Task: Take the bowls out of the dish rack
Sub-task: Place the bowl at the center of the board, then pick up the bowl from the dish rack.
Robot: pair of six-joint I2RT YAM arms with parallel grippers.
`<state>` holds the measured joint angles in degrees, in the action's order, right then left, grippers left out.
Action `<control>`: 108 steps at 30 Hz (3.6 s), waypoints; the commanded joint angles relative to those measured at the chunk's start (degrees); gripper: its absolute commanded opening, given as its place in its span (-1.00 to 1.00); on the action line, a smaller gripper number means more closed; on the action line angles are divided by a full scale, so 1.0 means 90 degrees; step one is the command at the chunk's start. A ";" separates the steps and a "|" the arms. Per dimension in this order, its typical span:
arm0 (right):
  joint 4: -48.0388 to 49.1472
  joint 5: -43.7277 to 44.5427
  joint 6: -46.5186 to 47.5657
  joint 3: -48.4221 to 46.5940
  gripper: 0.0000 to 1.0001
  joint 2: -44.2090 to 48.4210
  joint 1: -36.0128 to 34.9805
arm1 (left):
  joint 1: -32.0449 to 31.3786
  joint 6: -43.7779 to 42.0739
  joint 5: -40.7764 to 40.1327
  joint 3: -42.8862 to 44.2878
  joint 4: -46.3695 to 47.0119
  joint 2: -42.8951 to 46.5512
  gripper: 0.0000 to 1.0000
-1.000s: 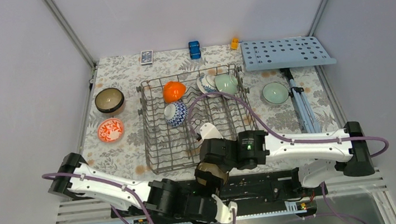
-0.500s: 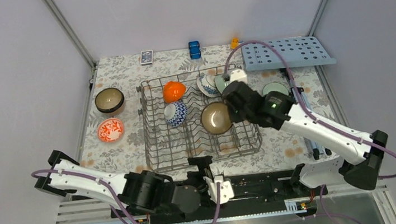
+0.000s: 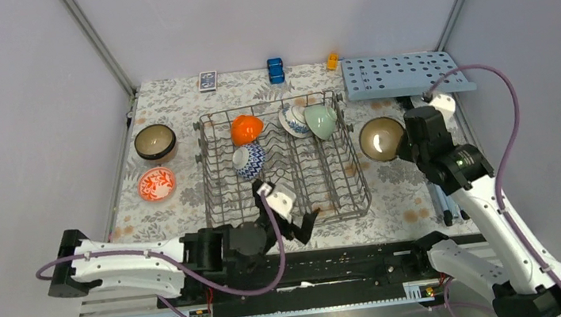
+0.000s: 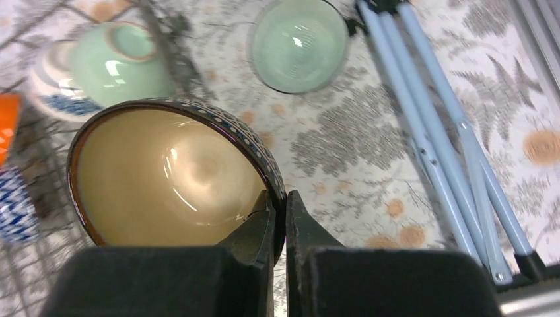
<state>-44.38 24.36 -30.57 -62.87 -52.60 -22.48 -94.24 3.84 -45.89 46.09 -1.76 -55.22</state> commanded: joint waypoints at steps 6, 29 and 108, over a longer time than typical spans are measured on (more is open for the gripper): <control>0.0383 -0.0294 -0.1142 0.1496 -1.00 0.0393 0.1296 | 0.0859 0.4095 -0.0954 -0.0061 -0.0776 0.0069 0.98; 0.1445 -0.0725 -0.2935 0.3169 -1.00 -0.0225 0.2283 | 0.0900 0.5942 -0.0713 -0.0124 -0.1995 -0.0455 0.97; 0.5289 -0.4186 -0.0646 0.0669 0.72 -0.2761 -0.0960 | 0.7614 0.5245 0.5671 0.0992 -0.0156 -0.2543 0.98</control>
<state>-7.57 -3.90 -33.04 -56.07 -76.01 -31.38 -29.85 50.11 7.38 55.13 -1.17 -82.32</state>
